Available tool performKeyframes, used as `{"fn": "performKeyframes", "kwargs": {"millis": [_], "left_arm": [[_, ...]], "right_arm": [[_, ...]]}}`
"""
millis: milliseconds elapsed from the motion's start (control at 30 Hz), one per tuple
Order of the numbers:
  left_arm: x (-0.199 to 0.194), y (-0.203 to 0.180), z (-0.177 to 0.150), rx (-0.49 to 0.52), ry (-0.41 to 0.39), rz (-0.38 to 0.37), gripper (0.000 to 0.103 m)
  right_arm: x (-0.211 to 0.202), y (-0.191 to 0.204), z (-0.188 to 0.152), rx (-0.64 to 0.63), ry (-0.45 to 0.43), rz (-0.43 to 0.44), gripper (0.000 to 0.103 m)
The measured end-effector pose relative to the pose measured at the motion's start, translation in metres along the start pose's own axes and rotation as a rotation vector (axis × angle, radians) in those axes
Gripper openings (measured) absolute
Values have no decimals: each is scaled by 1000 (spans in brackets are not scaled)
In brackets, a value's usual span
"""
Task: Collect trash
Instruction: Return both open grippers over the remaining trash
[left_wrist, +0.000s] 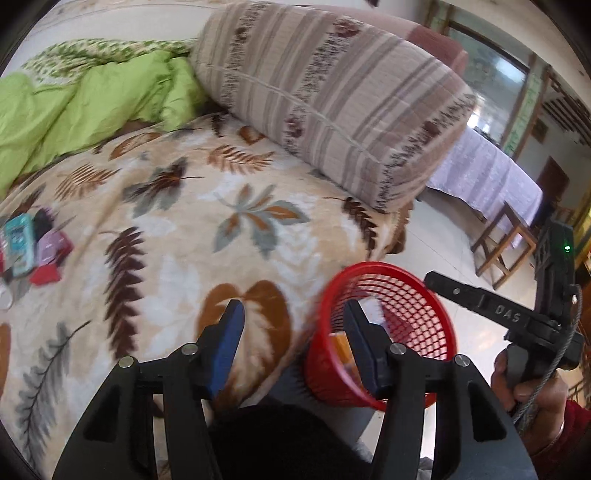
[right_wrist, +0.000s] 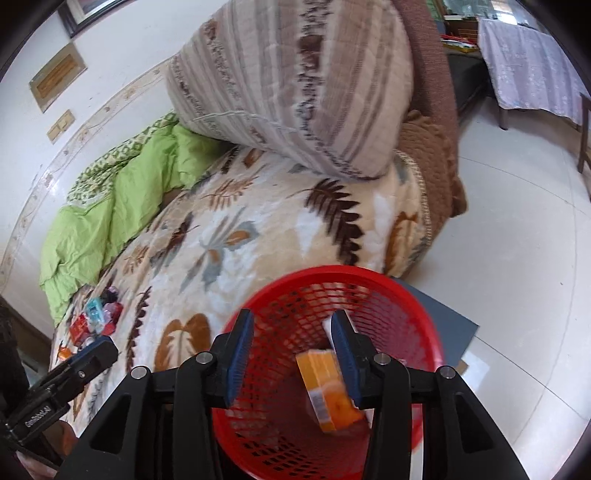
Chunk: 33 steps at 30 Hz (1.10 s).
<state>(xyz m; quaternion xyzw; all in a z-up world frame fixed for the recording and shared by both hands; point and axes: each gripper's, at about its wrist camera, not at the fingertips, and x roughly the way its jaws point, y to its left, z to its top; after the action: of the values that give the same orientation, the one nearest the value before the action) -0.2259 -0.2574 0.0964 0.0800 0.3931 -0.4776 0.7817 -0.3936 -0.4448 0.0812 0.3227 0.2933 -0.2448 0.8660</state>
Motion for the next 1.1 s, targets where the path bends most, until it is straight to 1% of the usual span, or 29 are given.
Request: {"fn": "performKeyframes", "kwargs": {"millis": [67,200,300,400,600,700,733,800,933,1000,1067,1100], "left_arm": [[-10,22,-2,-46,-12,31,54],[-33,66,-8,-138,-39,86,54],[-53,100,-19,-202,-55,137,54],[-69,125,-32,-239,-62,188,54],[-103,179,-59,-335,-87,287,54],[-125,212,-69,-401,-119,346,57],[-130,221,-71,-422,-127,358,60],[-141,247,-76,-478,-148,399,61],[-156,295,-80,-562,-175,478,62],[-159,317,-78,-590,-181,521,63],[-155,340,-70,-606,-181,551,67],[-154,346,-67,-609,-179,552,68]], "right_arm": [[7,23,1,-42,4,38,46],[27,73,-3,-134,48,122,46],[44,115,-11,-227,74,167,46],[64,158,-22,-295,109,222,46],[104,235,-45,-439,160,278,46],[122,260,-56,-457,194,296,46],[125,265,-58,-463,205,299,46],[131,275,-66,-474,224,308,46],[136,283,-78,-515,228,300,46],[134,284,-79,-516,221,318,46],[134,283,-78,-511,215,317,49],[136,282,-78,-503,219,316,49]]}}
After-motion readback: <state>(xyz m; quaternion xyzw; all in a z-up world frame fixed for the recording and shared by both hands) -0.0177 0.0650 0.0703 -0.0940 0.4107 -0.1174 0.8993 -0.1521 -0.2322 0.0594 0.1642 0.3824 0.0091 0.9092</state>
